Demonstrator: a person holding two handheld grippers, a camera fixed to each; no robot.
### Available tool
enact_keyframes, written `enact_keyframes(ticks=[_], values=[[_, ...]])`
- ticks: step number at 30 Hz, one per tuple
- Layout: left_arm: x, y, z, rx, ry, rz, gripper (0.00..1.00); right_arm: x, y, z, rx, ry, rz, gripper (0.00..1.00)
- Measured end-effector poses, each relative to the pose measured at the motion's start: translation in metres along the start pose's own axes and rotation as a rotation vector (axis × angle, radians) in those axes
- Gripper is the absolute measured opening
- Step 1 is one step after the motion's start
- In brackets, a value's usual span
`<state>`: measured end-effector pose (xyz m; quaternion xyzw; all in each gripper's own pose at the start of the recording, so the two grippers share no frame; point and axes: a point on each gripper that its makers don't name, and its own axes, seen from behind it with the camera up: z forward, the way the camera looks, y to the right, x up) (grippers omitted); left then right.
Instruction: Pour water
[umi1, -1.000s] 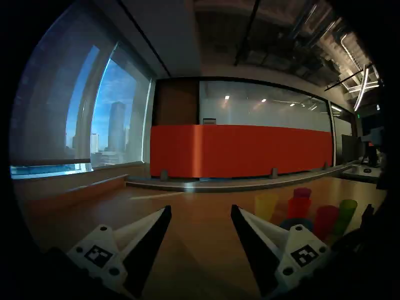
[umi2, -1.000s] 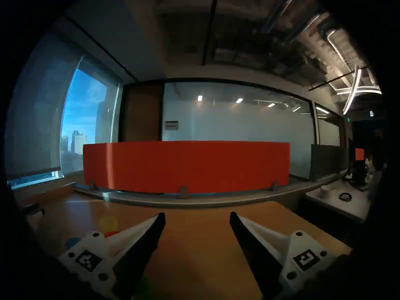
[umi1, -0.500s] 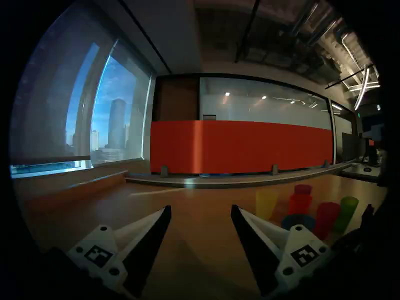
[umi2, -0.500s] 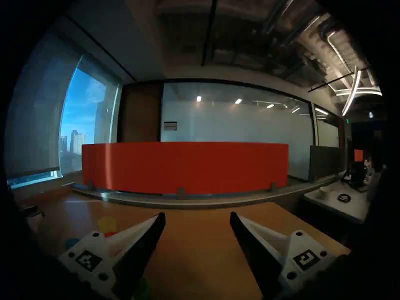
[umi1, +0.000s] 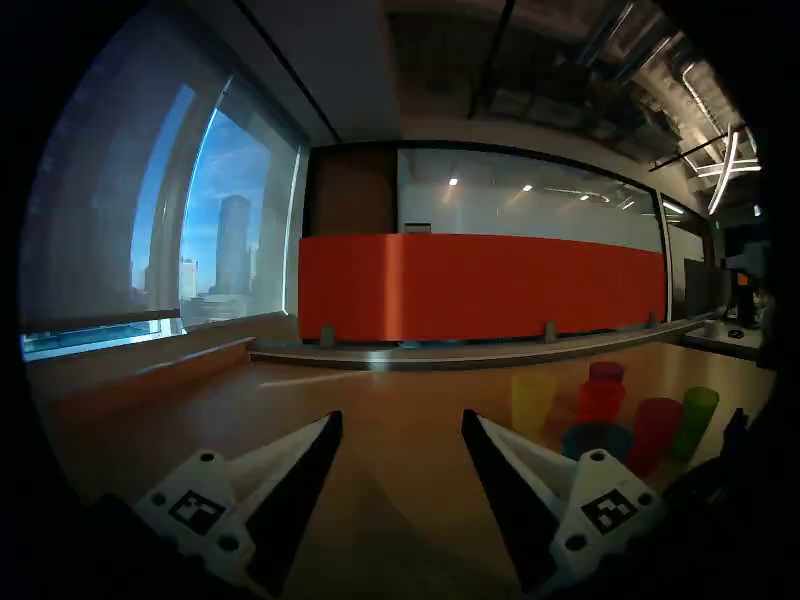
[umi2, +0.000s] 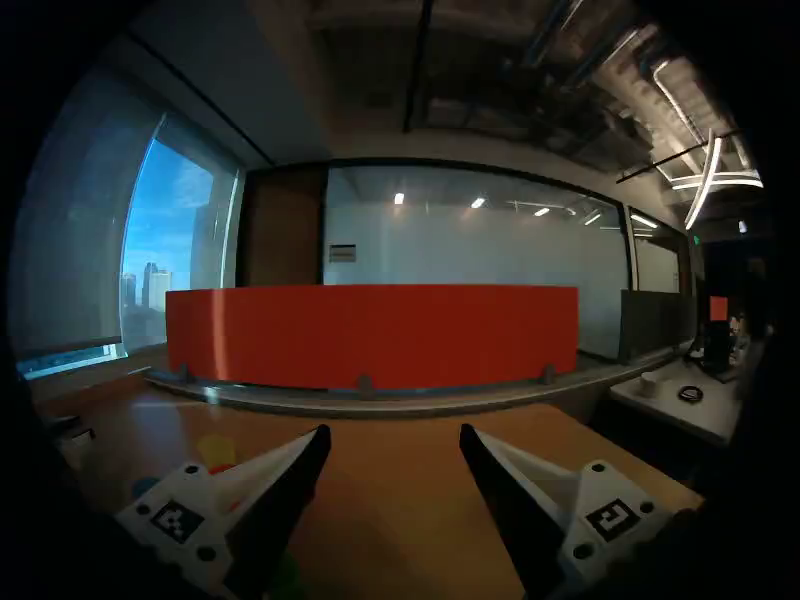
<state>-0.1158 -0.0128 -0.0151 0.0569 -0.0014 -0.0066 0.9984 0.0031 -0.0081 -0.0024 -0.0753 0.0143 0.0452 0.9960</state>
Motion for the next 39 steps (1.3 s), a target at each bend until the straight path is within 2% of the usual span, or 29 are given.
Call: enact_keyframes(ticks=[14, 16, 18, 24, 33, 39], values=[[-0.002, 0.0, 0.0, -0.004, -0.002, 0.004, 0.88, -0.002, 0.006, -0.004, -0.005, 0.002, -0.001, 1.0], [-0.002, 0.0, 0.0, -0.004, -0.002, 0.004, 0.91, -0.002, 0.006, -0.005, -0.004, 0.007, -0.003, 1.0], [-0.002, 0.001, 0.0, -0.004, -0.002, 0.004, 0.99, -0.002, 0.007, -0.007, -0.003, 0.014, -0.001, 1.0], [-0.002, 0.001, 0.0, -0.004, -0.003, 0.004, 0.99, -0.003, 0.008, -0.013, 0.012, 0.037, 0.011, 1.0], [-0.002, 0.001, -0.001, -0.004, -0.003, 0.004, 0.99, -0.017, 0.012, -0.013, 0.04, 0.062, 0.03, 1.0], [-0.002, 0.0, -0.001, -0.004, -0.003, 0.004, 0.99, -0.034, 0.015, -0.008, 0.052, 0.054, 0.031, 1.0]])
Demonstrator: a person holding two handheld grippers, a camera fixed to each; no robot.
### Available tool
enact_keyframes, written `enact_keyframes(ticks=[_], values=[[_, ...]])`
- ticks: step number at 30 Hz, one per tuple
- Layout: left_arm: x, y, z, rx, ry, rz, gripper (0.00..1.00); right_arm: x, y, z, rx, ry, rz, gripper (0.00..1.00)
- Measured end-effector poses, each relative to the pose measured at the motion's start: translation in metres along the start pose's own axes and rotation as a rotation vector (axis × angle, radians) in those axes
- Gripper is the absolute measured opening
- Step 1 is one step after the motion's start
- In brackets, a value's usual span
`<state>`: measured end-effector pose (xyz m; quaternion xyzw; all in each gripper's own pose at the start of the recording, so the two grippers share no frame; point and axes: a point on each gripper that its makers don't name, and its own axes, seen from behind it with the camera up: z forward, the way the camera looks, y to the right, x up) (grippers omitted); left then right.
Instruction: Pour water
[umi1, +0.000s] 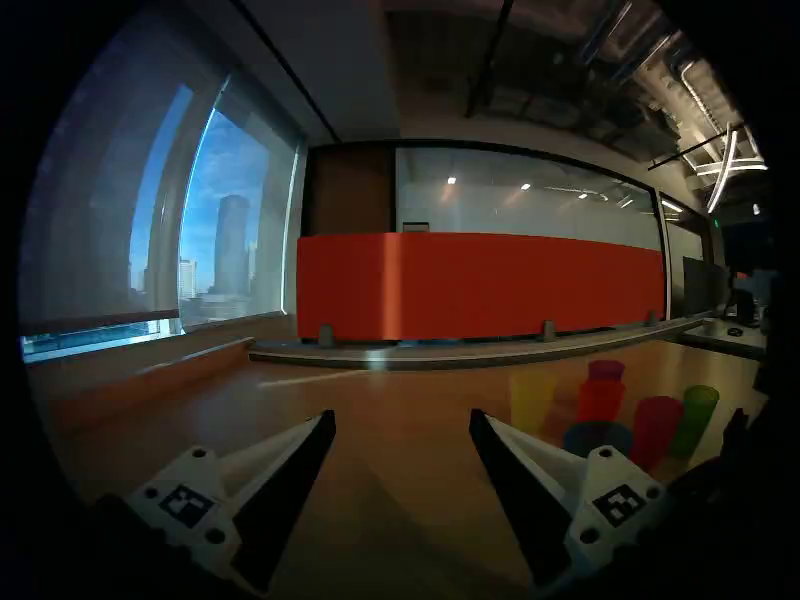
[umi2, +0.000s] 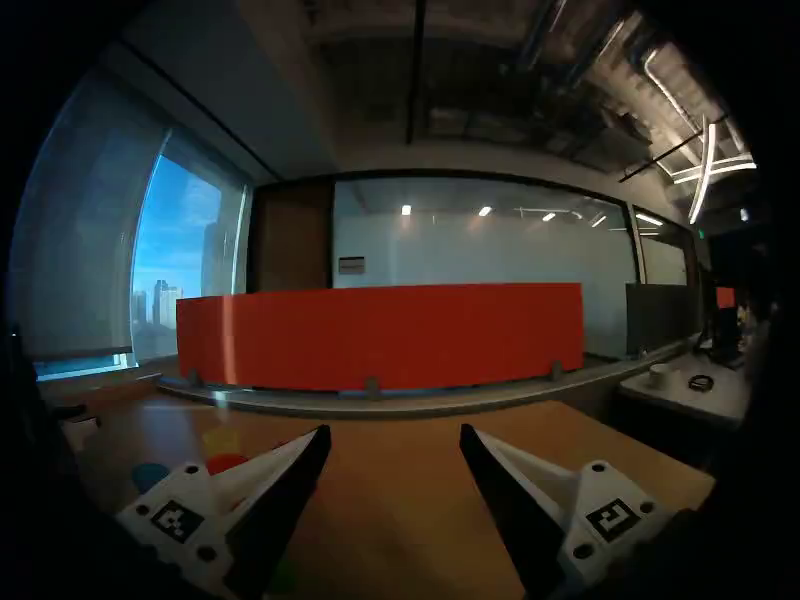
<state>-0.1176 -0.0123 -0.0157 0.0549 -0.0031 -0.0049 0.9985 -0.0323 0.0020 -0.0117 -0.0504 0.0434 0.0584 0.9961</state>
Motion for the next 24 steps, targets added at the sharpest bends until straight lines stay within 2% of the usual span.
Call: enact_keyframes(ticks=[9, 18, 24], values=[[-0.001, 0.0, -0.001, 0.0, 0.0, 0.0, 1.0, -0.02, -0.001, 0.007, 0.015, -0.001, 0.016, 1.0], [-0.001, 0.0, -0.001, 0.0, 0.0, 0.0, 1.0, -0.038, 0.003, 0.007, 0.003, 0.019, -0.032, 1.0], [-0.001, 0.0, -0.001, 0.0, 0.0, 0.0, 1.0, -0.059, 0.005, 0.009, 0.007, -0.005, -0.026, 1.0]])
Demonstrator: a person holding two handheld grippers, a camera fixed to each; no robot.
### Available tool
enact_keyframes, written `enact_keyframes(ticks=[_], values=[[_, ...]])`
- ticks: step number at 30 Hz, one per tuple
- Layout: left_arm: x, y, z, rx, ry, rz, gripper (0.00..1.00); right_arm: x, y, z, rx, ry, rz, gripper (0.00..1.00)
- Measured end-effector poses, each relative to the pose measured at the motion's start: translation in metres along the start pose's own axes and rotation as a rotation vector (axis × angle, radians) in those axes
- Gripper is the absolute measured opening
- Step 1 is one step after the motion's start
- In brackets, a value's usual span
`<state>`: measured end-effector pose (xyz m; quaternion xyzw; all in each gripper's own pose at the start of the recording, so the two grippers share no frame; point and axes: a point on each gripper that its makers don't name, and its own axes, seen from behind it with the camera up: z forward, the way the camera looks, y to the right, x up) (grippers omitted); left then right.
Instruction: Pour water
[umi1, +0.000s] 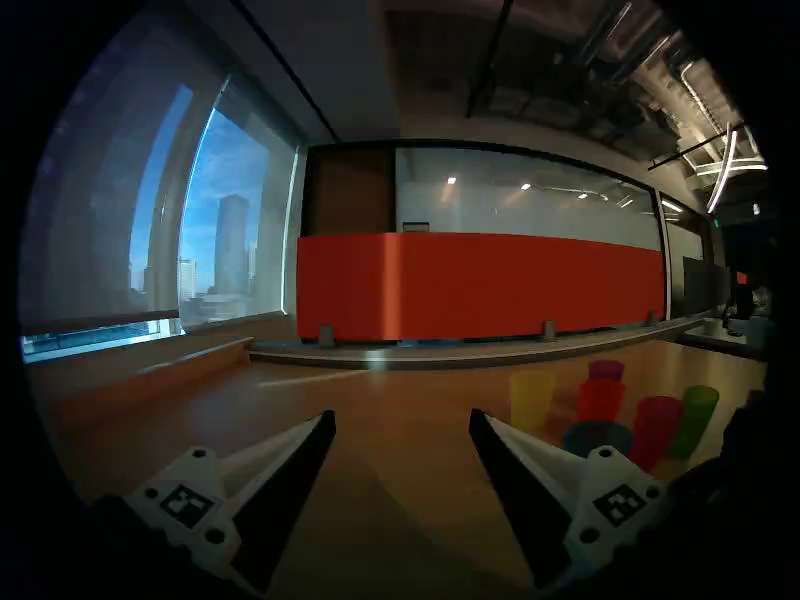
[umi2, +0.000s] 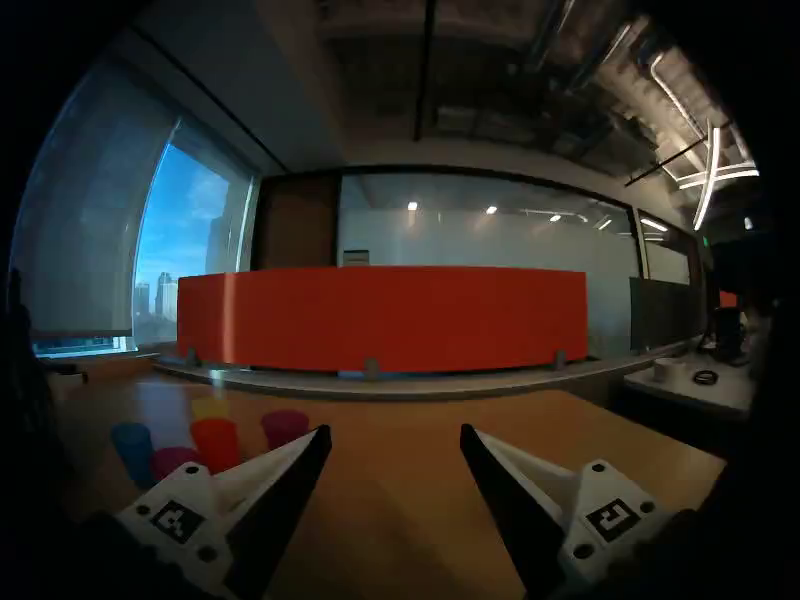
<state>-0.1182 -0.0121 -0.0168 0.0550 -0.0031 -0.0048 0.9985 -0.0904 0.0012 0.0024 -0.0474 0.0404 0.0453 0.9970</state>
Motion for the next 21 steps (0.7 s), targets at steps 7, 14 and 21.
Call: enact_keyframes(ticks=[7, 14, 21], values=[[0.0, 0.0, 0.0, 0.0, 0.0, 0.0, 1.0, -0.007, 0.005, 0.003, -0.008, -0.001, 0.012, 1.0], [0.0, 0.0, 0.0, 0.0, 0.0, 0.0, 1.0, -0.01, 0.009, 0.005, -0.016, -0.003, 0.006, 1.0], [0.0, 0.0, 0.0, 0.0, 0.0, 0.0, 1.0, -0.014, 0.013, 0.005, -0.024, -0.008, 0.021, 1.0]])
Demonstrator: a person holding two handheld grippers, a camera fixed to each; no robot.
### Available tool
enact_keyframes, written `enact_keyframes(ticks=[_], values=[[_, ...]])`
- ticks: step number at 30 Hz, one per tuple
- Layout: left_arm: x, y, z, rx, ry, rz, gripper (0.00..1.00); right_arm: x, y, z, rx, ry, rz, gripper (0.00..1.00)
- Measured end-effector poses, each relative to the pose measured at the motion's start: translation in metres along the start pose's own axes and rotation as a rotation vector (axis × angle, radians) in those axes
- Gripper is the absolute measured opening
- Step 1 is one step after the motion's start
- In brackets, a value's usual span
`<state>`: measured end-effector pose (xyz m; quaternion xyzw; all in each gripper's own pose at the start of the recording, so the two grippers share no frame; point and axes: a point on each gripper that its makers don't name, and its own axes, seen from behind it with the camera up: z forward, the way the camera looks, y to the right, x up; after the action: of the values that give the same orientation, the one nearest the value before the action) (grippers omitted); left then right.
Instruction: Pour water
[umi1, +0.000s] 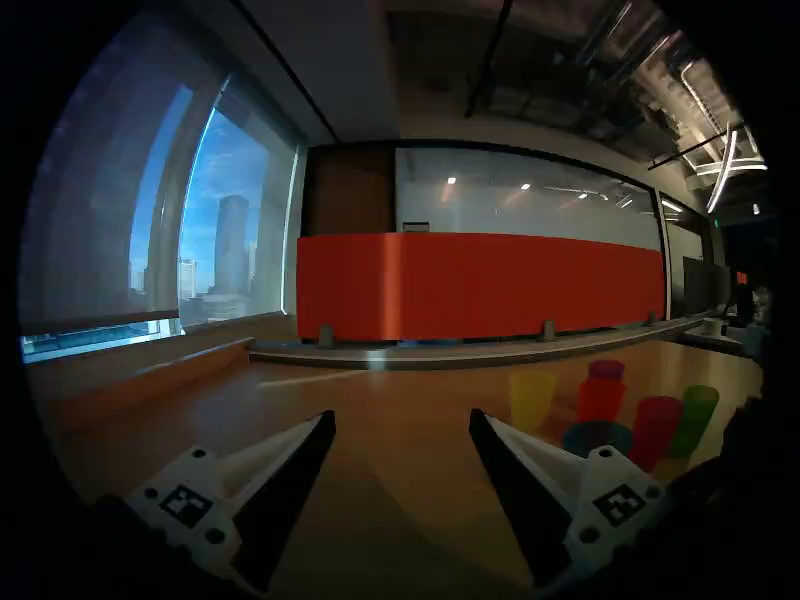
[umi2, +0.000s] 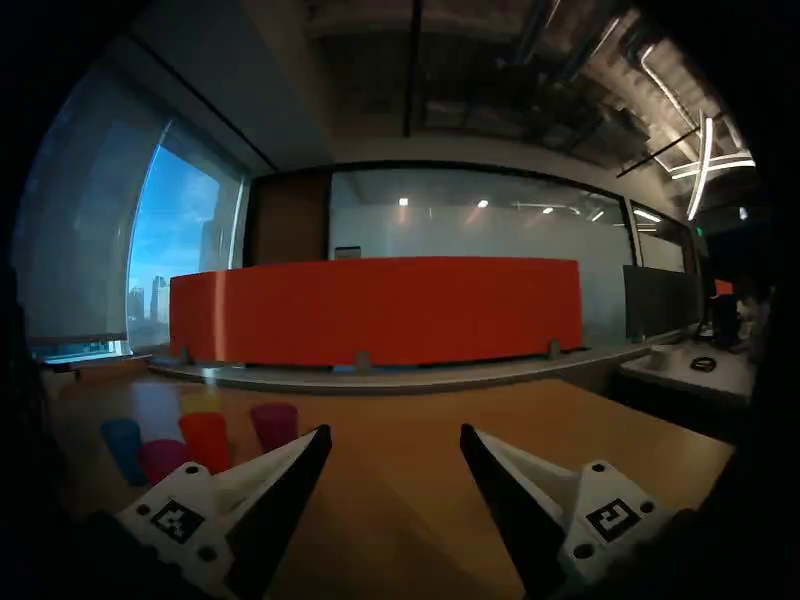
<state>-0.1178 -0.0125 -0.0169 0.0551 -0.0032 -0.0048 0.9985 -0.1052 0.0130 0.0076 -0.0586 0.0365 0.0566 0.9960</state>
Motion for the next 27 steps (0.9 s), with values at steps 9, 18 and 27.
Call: enact_keyframes(ticks=[9, 18, 27], values=[[0.0, -0.0002, 0.0002, 0.0, 0.0, 0.0, 1.0, -0.0082, 0.0025, 0.0005, -0.011, -0.016, -0.006, 1.0], [0.0, -0.0001, 0.0, 0.0, 0.0, 0.0, 1.0, -0.0105, 0.0032, 0.0022, -0.013, -0.022, -0.013, 1.0], [0.0003, -0.0002, 0.0001, 0.0, 0.0, 0.0, 0.99, -0.0101, 0.0002, 0.0009, -0.013, -0.023, -0.033, 1.0]])
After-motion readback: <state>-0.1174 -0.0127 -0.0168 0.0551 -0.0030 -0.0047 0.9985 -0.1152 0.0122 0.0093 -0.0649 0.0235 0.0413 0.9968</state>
